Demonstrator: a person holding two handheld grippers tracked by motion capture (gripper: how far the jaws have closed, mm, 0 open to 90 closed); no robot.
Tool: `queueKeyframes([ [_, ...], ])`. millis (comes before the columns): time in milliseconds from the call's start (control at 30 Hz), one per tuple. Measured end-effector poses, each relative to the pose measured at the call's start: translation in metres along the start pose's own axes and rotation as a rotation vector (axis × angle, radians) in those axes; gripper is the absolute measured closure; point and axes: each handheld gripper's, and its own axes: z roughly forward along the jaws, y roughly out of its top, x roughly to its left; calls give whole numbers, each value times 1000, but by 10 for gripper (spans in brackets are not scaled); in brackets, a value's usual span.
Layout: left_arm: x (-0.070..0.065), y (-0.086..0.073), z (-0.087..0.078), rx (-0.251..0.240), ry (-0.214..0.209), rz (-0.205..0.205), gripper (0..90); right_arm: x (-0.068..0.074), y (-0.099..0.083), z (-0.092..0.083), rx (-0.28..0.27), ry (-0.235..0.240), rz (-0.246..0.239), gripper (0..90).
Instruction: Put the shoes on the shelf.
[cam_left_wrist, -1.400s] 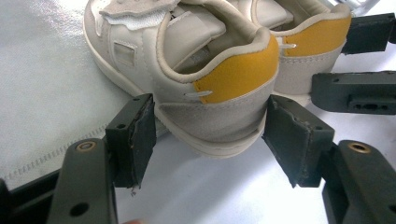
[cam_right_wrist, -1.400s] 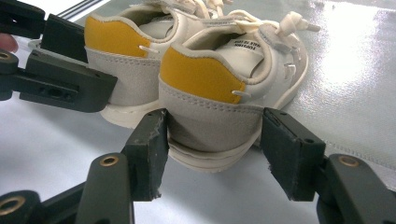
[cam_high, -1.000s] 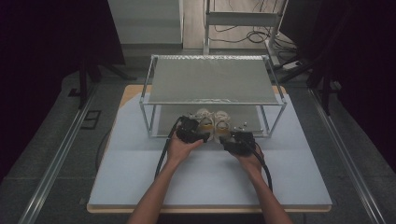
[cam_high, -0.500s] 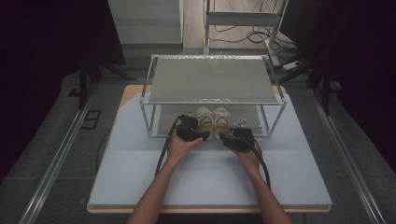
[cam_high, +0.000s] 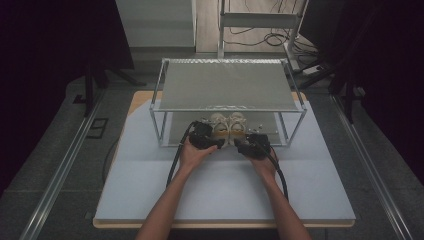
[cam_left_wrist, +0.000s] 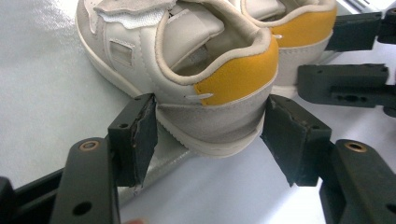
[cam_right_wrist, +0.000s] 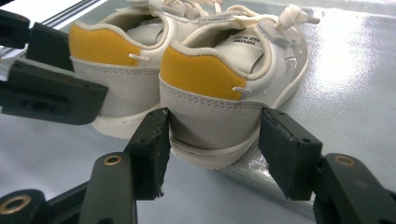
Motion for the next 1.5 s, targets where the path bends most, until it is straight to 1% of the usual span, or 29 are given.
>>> queueKeyframes([
  [133,2,2,2,2,-3,-22,355,-1,0,0,0,2,3,442],
  [167,2,2,2,2,-3,-22,355,-1,0,0,0,2,3,442],
  [200,1,2,3,-2,-3,-52,354,-1,0,0,0,2,2,443],
  [233,1,2,5,-5,-2,-72,354,0,0,0,1,2,-1,443],
  [267,4,3,5,0,11,-32,355,0,0,0,1,1,-5,444],
  [333,6,6,7,5,14,-5,355,0,1,1,3,0,-5,444],
  [367,6,6,8,1,11,-4,355,0,1,1,4,2,-3,444],
  [400,13,9,9,3,40,84,355,-1,1,1,2,1,-2,444],
  [433,13,9,9,3,40,84,355,-1,1,1,3,1,-2,444],
  [467,21,13,11,5,0,185,355,-1,1,1,3,0,-2,444],
  [500,23,13,11,7,-5,203,355,-1,2,1,5,1,-3,444],
  [533,23,13,11,7,-5,203,357,-1,2,1,5,1,-3,444],
  [567,20,12,11,4,21,172,359,-1,2,2,8,-4,-10,444],
  [733,21,12,11,8,19,187,364,-3,5,4,8,-20,-15,453],
  [900,21,12,11,8,17,169,365,-4,8,10,8,-31,-14,452],
  [1000,21,12,11,7,19,164,365,-6,8,16,15,-42,-18,451],
  [1033,15,9,11,5,51,66,365,-6,7,16,15,-38,-14,451],
  [1067,16,10,11,6,48,89,363,-6,7,17,14,-39,-11,451],
  [1100,18,11,12,8,39,129,362,-6,7,17,15,-40,-14,451],
  [1133,18,12,12,11,41,134,362,-6,7,17,16,-40,-13,453],
  [1167,18,13,13,14,54,122,361,-6,7,17,16,-39,-10,453],
  [1200,17,13,14,14,64,95,361,-6,7,16,18,-35,-8,454],
  [1233,14,13,15,13,90,38,361,-6,7,16,18,-35,-7,454],
  [1267,11,13,17,10,111,1,361,-6,7,16,19,-34,-6,456],
  [1300,10,13,18,10,128,-22,361,-6,7,16,21,-34,-6,459],
  [1333,17,16,21,12,62,50,362,-6,7,16,22,-35,-7,460],
  [1367,19,17,21,13,61,72,362,-5,7,16,23,-37,-4,461],
  [1467,19,17,22,12,61,66,362,-8,7,16,23,-27,-1,459],
  [1500,19,17,22,13,61,76,362,-8,8,16,23,-28,-2,459],
])
